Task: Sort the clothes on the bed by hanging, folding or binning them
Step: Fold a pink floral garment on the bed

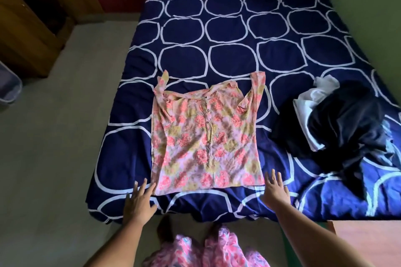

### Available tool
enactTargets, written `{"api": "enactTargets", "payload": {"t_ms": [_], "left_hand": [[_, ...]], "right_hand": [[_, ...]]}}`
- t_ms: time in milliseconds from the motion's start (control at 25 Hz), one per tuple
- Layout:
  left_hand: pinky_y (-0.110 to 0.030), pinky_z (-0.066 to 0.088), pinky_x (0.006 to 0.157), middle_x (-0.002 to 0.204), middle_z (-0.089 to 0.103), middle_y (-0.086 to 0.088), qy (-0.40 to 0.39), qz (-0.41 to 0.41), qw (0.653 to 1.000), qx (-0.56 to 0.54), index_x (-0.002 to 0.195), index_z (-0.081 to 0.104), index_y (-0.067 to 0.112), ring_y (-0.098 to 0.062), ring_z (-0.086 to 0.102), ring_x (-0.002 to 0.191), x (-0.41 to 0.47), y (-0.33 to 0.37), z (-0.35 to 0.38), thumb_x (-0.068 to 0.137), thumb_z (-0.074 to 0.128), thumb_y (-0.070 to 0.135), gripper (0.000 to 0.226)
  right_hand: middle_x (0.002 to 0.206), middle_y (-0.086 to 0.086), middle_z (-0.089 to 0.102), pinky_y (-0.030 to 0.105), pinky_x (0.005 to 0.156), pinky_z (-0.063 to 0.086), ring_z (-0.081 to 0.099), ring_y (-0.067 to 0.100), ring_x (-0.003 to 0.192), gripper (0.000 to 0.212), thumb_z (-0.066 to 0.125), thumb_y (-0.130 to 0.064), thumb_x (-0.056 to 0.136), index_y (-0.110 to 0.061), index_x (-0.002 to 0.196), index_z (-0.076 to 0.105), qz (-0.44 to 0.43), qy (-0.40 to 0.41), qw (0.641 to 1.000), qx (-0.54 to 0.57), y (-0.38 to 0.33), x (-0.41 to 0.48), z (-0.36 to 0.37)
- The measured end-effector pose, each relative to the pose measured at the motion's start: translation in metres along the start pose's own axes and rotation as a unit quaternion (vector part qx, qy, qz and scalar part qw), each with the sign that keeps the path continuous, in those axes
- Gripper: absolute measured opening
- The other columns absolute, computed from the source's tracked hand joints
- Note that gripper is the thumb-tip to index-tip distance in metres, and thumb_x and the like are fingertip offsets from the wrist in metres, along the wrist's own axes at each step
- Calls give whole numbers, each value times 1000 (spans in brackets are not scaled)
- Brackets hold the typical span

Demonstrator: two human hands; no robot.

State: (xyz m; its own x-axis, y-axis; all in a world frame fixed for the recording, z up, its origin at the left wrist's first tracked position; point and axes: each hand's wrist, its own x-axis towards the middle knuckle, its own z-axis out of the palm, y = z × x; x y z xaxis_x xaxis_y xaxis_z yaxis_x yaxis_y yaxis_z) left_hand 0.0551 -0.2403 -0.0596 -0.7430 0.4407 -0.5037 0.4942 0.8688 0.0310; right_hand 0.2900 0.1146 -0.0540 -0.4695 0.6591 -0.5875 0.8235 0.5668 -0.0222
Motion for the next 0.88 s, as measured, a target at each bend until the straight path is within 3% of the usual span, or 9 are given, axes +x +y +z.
{"api": "enactTargets", "payload": {"t_ms": [80,240,360,440,560,640,720,800,880], "left_hand": [[-48,24,115,161,11,2,24,34,999,10,152,18,32,-27,10,148,10,-1,2,85,63,39,81],[-47,49,96,146,45,1,20,157,987,28,141,37,20,-26,52,127,37,2,22,34,93,41,123],[-42,30,107,158,23,1,15,223,974,42,148,24,15,-20,22,145,59,10,40,32,92,40,136],[-43,24,108,156,26,-5,15,201,978,62,151,13,9,-23,25,144,69,14,53,35,91,43,144],[-46,32,112,151,33,-13,28,165,982,85,147,32,2,-28,38,138,82,20,61,43,90,41,125],[-44,22,117,157,14,-12,39,144,984,96,150,19,5,-28,21,145,86,23,65,70,75,41,104],[-44,22,116,156,19,-15,59,146,981,116,149,19,3,-29,24,144,93,26,69,87,48,29,73],[-43,33,111,148,37,-20,82,157,975,135,144,34,-1,-32,39,137,103,26,77,87,22,14,60],[-40,28,115,150,31,-21,107,185,964,158,146,24,-1,-31,34,139,105,26,76,85,5,6,64]], "right_hand": [[159,-3,-16,40,118,8,-17,16,146,81,46,-19,88,-23,153,-2,-37,23,999,-10,-11,11,6],[159,-2,-7,42,117,17,-10,14,146,91,61,-21,76,-19,153,12,-110,71,990,-57,-23,26,42],[151,0,27,42,107,33,24,19,138,107,84,-21,45,-16,142,40,-161,75,983,-50,-31,47,64],[155,-1,22,42,112,27,17,17,144,105,81,-32,59,-17,148,29,-156,97,981,-65,-35,54,70],[159,-4,4,43,114,23,8,18,147,91,63,-27,80,-22,152,9,-134,117,981,-71,-37,63,70],[159,-2,16,44,106,36,21,24,145,87,62,-15,77,-21,152,18,-121,115,982,-92,-29,73,71],[158,-2,20,45,98,43,26,27,143,84,58,-7,78,-21,152,20,-127,90,983,-98,-23,80,73],[153,3,34,46,85,52,39,31,136,82,60,4,73,-18,148,33,-150,106,978,-95,-21,83,70],[146,9,44,43,78,56,45,34,131,81,62,11,68,-11,143,42,-144,110,980,-87,-19,84,65]]}}
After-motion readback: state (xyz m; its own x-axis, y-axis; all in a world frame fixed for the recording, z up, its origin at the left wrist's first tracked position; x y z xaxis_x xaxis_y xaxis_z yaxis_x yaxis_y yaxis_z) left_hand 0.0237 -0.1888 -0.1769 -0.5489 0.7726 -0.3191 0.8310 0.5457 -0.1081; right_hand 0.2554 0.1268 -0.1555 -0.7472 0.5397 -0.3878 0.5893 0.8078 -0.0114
